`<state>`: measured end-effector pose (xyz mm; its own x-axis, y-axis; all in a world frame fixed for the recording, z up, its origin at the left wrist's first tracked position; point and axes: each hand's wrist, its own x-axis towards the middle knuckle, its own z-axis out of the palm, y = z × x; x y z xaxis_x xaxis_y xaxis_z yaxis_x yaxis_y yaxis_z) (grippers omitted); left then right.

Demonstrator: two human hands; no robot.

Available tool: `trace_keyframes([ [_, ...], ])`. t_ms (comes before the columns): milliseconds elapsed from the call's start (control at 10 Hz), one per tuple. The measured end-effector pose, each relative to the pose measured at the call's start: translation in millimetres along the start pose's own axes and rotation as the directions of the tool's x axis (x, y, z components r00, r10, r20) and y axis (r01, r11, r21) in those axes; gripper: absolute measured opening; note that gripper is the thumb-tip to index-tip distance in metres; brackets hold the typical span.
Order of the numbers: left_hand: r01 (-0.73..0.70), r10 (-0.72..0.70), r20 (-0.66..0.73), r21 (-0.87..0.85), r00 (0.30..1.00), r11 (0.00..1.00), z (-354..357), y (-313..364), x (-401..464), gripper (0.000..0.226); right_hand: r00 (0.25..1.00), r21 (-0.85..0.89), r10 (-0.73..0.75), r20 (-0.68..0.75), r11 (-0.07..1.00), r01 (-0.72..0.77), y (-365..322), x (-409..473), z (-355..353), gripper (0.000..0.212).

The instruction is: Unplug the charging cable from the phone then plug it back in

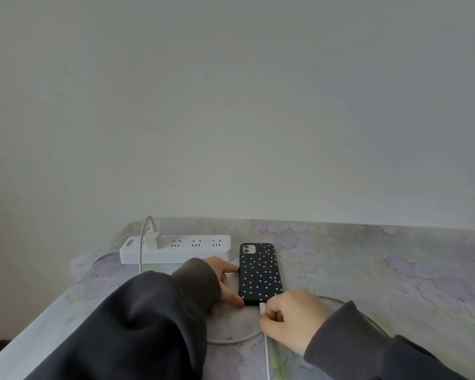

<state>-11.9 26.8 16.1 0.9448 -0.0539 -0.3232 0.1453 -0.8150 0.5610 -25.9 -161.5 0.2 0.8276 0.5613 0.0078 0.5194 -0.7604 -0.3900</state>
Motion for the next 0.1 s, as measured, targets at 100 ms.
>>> trace_keyframes([
  [100, 0.023, -0.025, -0.045, -0.049, 0.999, 0.999, 1.4, -1.7, 2.0, 0.085, 0.997, 0.088, 0.043, -0.067, 0.995, -0.037, 6.4, 5.0, -5.1, 0.04],
])
